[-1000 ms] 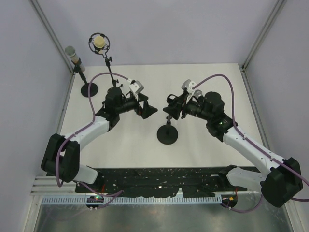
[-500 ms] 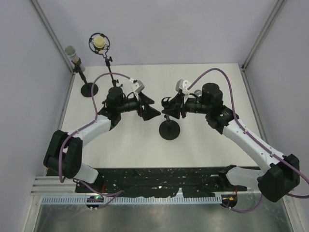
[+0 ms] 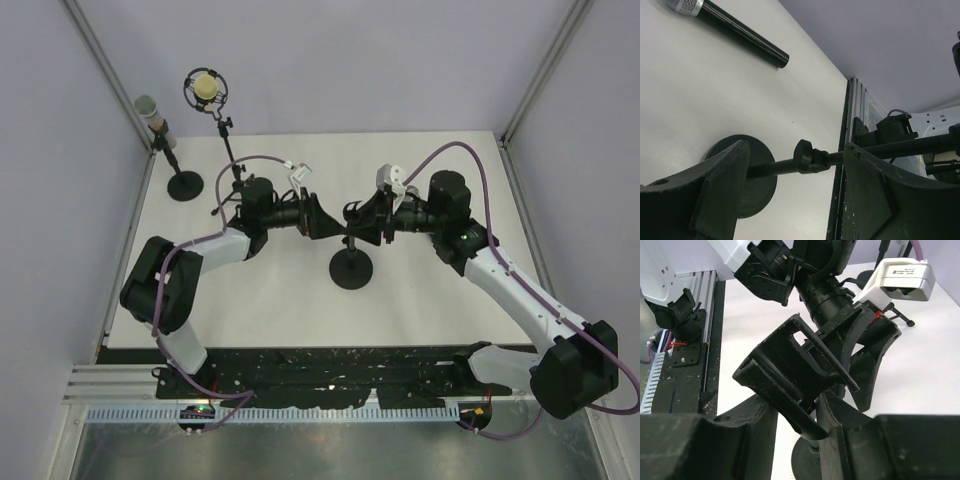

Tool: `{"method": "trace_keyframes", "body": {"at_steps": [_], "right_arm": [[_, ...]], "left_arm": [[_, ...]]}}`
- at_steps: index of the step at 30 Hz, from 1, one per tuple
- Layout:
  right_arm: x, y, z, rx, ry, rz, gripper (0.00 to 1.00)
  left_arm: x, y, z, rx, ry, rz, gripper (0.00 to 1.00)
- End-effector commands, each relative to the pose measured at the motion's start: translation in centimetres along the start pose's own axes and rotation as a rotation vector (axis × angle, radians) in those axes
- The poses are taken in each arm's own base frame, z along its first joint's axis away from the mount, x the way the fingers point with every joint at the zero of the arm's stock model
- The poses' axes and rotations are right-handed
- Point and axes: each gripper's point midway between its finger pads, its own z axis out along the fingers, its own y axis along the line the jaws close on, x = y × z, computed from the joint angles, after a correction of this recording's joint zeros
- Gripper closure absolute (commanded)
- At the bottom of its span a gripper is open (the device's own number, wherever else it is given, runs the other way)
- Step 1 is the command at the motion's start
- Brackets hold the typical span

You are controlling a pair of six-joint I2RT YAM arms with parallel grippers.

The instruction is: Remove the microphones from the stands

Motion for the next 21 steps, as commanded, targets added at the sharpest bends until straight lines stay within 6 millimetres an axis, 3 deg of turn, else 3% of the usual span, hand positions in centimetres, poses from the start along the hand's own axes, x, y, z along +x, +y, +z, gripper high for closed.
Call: {"method": "trace_keyframes", "body": {"at_steps": [1,5,13,21], "right_arm": [[-0.8,1.3,-0.4,-0.043,-0.034,-0.024,0.71],[-0.8,1.1,-0.6,-0.027,-0.043,-0.019,0.71],[-0.6,1.0,-1.1,0.003,-0.050,-0.028,0.71],[-0.2,0.7,-1.3,0.024,-0.046,-0.034,0.71]], "left_arm": [[-3.0,-2.6,0.8,0.097,-0.043,-0.047,0.28],[-2.2,-1.8,1.6,0.074,0.001,-0.105,0.38],[1.0,-0.3,2.8,-0.034,0.110,-0.178,0.39],[1.6,-0.5,3.4,-0.091,0.144,-0.203,0.55]]}}
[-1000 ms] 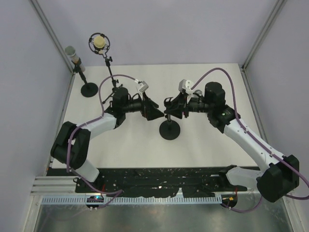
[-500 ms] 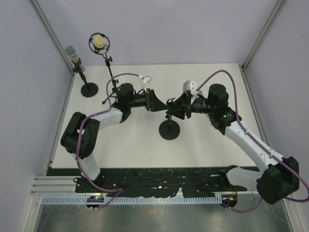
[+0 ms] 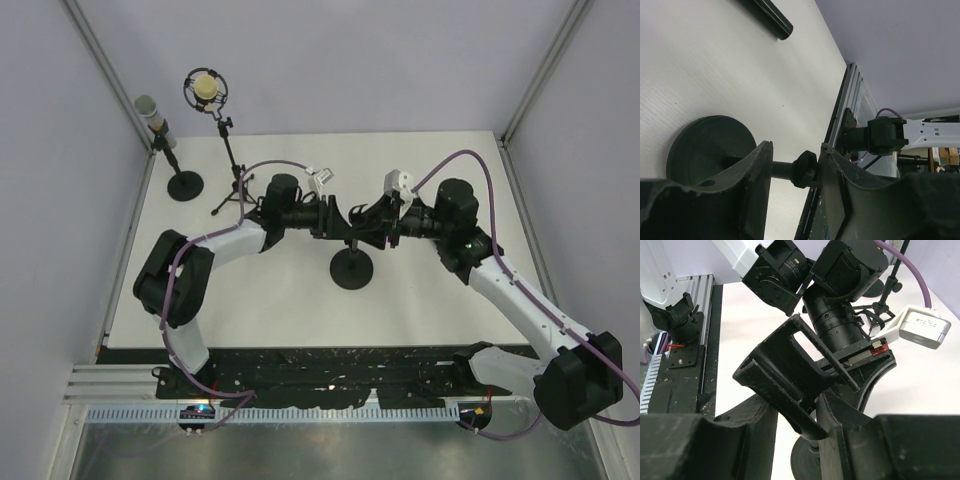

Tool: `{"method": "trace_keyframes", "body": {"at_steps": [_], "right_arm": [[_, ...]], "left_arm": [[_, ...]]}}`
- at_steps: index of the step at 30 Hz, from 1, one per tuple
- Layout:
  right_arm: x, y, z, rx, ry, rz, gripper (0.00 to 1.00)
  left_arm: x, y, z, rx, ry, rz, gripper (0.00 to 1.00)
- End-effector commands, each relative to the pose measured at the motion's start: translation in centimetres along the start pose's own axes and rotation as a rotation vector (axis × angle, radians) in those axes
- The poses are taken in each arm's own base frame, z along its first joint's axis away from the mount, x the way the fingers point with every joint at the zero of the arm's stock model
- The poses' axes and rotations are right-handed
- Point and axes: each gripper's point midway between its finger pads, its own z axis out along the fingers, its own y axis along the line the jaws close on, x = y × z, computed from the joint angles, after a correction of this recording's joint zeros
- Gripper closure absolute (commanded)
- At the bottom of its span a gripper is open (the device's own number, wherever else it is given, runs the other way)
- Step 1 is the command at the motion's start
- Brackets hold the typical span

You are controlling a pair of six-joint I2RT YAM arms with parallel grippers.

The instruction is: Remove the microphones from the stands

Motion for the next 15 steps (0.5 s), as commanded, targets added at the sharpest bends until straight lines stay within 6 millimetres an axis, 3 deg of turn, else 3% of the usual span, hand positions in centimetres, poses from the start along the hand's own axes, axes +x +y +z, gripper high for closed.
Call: {"method": "trace_keyframes", "body": {"at_steps": [1,7,11,15], "right_arm": [[-0.32,0.25,-0.38,0.011,-0.011,-0.018,0.71],[0.22,0.06,-0.43,0.025,-0.004,-0.022,0.72],[0.32,-0.04,-0.40,0.028,-0.002,-0.022,0.74],[0.61,-0.07,-0.38,0.029,0.005,-0.026,0.74]], "left_arm": [[-0.70,-0.46,0.09,-0.036,0.003,0.010,0.58],[-0.58,-0.17,-0.05,-0.084,0.011,0.002,0.77],[-0.88,-0.14,-0.10,-0.110,0.013,-0.008,0.98],[-0.80,-0.01,-0.19,-0.158,0.030,-0.029,1.00]]}}
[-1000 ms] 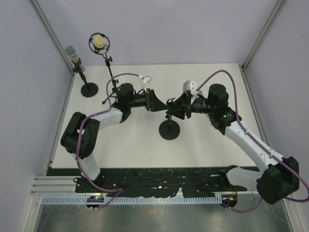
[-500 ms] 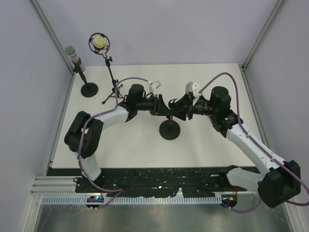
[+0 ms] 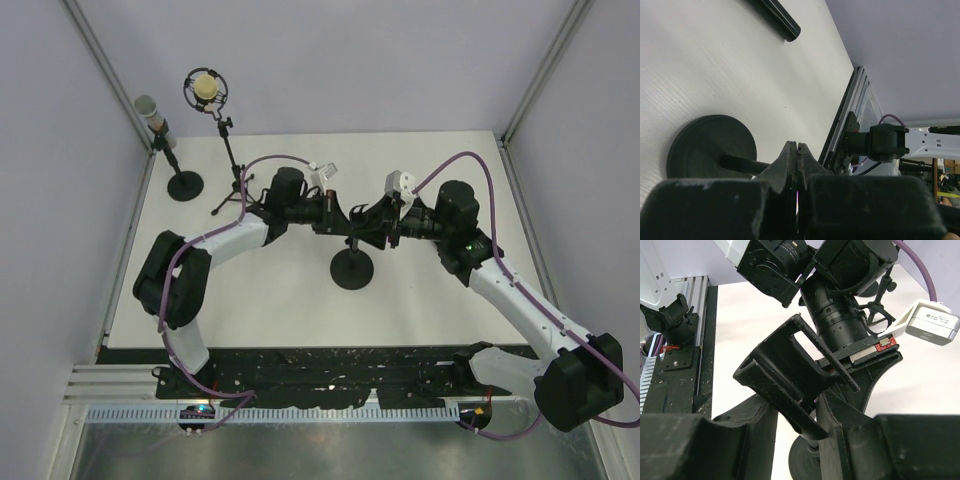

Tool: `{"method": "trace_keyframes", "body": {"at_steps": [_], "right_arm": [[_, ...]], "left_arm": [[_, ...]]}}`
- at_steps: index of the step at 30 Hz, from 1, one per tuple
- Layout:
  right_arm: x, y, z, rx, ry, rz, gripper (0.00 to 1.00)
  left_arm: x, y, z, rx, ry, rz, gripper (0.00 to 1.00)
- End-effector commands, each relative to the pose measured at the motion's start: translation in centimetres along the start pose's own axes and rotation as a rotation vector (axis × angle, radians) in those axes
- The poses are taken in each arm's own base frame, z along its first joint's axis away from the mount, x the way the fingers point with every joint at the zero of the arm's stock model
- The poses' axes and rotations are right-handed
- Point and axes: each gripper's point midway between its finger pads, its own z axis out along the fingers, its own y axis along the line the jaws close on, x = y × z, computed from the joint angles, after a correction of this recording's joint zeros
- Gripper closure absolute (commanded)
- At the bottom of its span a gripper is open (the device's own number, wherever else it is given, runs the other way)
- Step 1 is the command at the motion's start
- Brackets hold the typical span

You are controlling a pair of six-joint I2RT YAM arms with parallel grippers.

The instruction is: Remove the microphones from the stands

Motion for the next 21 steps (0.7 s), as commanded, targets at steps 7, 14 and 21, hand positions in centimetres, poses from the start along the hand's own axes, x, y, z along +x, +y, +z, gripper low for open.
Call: {"method": "trace_keyframes", "body": {"at_steps": [7,14,21], "right_arm": [[0.2,0.2,-0.3,0.004,0.008,-0.022,0.71],[-0.1,0.4,-0.3,-0.007,-0.005,-0.011,0.68],[0.1,0.3,-0.4,0.002,-0.002,-0.013,0.68]], "left_arm": [[-0.5,-0.4,-1.0,-0.070,-0.007,0.018,0.72],[0.1,0.1,-0.7,0.009,-0.014,-0.054,0.42],[0.1,-1.0,-0.3,0.081,-0.052,-0.122,0.55]]}}
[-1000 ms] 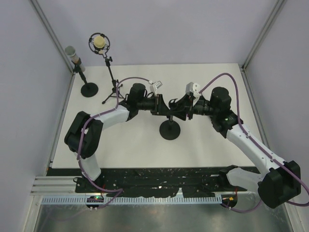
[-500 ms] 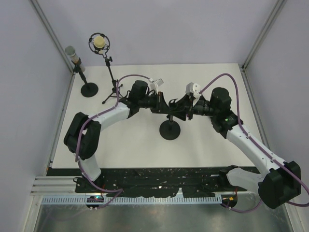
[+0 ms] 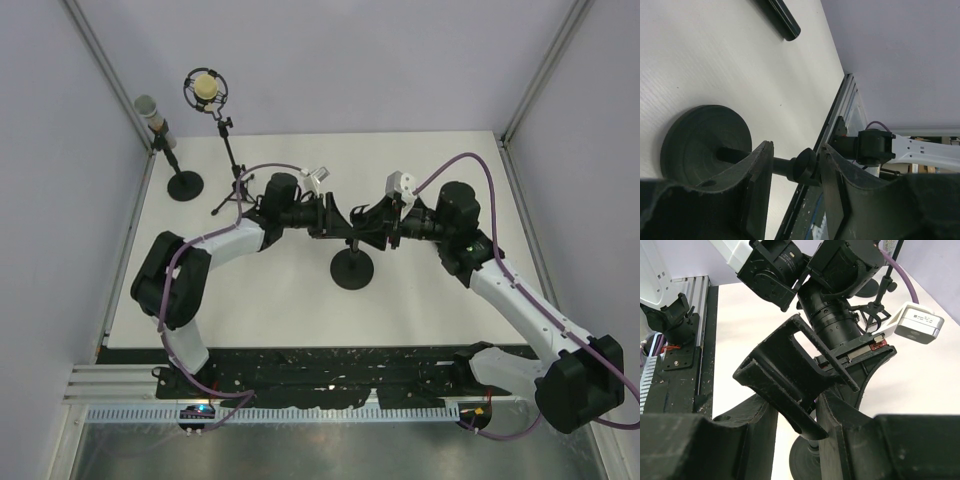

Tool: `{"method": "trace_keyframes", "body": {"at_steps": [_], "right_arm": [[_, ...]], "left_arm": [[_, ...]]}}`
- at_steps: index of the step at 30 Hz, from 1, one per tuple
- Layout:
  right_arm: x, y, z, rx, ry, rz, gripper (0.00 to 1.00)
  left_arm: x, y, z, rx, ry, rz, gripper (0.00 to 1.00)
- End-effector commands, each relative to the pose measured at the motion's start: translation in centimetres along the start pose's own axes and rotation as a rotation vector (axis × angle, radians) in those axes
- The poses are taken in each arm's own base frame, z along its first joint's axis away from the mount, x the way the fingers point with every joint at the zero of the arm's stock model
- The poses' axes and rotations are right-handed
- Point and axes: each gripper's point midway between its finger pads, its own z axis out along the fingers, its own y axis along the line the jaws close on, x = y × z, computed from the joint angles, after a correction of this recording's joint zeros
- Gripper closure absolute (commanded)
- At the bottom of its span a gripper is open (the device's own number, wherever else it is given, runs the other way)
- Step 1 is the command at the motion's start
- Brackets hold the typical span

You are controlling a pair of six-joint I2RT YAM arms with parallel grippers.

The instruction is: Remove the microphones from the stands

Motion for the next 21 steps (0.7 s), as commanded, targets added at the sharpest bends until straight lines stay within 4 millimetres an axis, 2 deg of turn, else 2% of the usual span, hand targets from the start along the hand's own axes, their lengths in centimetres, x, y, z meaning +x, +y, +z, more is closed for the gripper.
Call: {"method": "trace_keyframes", "body": {"at_steps": [1,9,13,17,21], "right_arm": [[0.1,0.2,-0.4,0.003,-0.002,-0.015,0.68],[0.2,0.0,-0.5,0.009,-0.002,-0.011,0.68],[0.5,0.0,-0.4,0.009,0.000,-0.009,0.69],[0.4,0.0,-0.5,0.007,-0.002,-0.010,0.69],[0.3,0.1,-0.5,0.003,-0.003,-0.016,0.70]], "left_arm": [[-0.3,-1.8,0.2,0.095,-0.042,-0.024,0.57],[0.4,-1.2,-0.1,0.068,-0.077,-0.073,0.57],[0.1,-1.2,-0.3,0.051,-0.099,-0.086,0.60],[-0.1,-0.8,-0.4,0.015,-0.103,-0.093,0.71],[-0.2,-0.5,-0.6,-0.028,-0.095,-0.090,0.92]]}}
